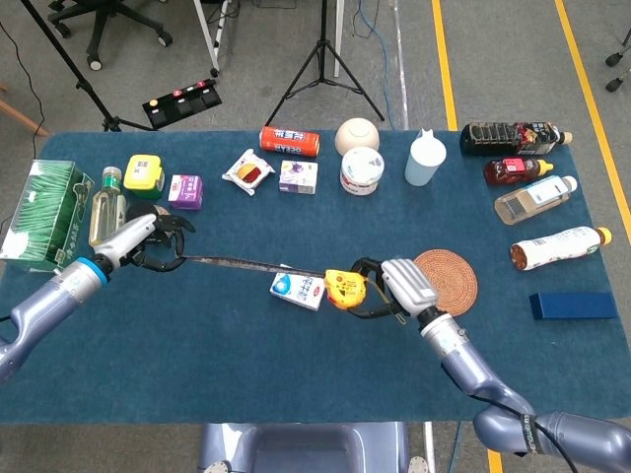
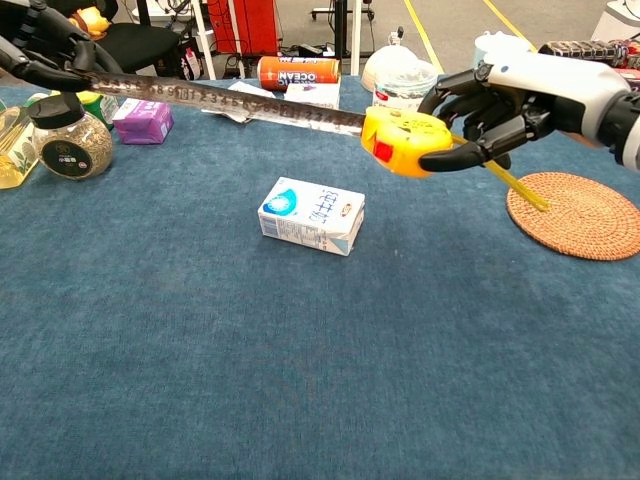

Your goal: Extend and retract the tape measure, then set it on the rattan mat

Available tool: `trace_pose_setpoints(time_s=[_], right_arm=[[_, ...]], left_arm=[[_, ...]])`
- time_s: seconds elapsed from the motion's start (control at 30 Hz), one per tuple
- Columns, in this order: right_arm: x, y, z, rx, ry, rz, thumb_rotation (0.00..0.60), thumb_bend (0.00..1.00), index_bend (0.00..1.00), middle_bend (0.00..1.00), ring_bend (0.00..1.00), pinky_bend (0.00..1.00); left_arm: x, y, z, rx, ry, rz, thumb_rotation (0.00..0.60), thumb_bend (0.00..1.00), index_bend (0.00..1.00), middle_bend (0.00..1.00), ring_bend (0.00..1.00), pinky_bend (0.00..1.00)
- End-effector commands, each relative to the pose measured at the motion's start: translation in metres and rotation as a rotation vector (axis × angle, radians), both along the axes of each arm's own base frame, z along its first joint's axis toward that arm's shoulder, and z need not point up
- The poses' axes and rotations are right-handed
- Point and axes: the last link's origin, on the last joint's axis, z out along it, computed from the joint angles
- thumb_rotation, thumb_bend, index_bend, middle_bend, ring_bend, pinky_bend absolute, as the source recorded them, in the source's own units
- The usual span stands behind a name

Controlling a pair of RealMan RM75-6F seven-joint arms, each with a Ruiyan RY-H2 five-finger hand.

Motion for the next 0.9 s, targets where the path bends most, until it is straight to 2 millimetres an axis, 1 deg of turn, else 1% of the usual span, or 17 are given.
trace_pose_setpoints(time_s=[0.03,0.13,0.47,0.63,0.7,0.9], right_arm=[[0.003,-0.001,-0.001,0.001,-0.003,0.003,0.409,0.27,0.52,0.50,0.66,0.69],[0.006,-0.002,-0.003,0.002,-0.009,0.005,0.411,0.27,0.52,0.50,0.66,0.69],[0.026,-0.006,-0.014,0.019,-0.042,0.027,0.403,0.28,0.52,0.50,0.66,0.69],[0.030,-0.008,-0.018,0.025,-0.047,0.026,0.409,0.27,0.52,0.50,0.66,0.69],[0.031,-0.009,-0.020,0.030,-0.052,0.023,0.409,0.27,0.52,0.50,0.66,0.69],[0.035,-0.011,-0.024,0.034,-0.062,0.020,0.408,0.27,0.52,0.50,0.66,0.69]], left_arm=[[0.011,0.001,-0.007,-0.013,-0.001,-0.022,0.600,0.39,0.65,0.27,0.17,0.36],[0.019,0.001,-0.013,-0.021,-0.002,-0.038,0.600,0.39,0.65,0.27,0.17,0.36],[0.061,0.002,-0.047,-0.061,-0.008,-0.111,0.600,0.39,0.65,0.27,0.17,0.36],[0.074,0.002,-0.059,-0.075,-0.007,-0.124,0.600,0.38,0.65,0.27,0.17,0.36],[0.084,0.003,-0.067,-0.083,-0.015,-0.131,0.600,0.38,0.65,0.27,0.17,0.36],[0.095,0.006,-0.079,-0.078,-0.016,-0.134,0.600,0.38,0.65,0.27,0.17,0.36]])
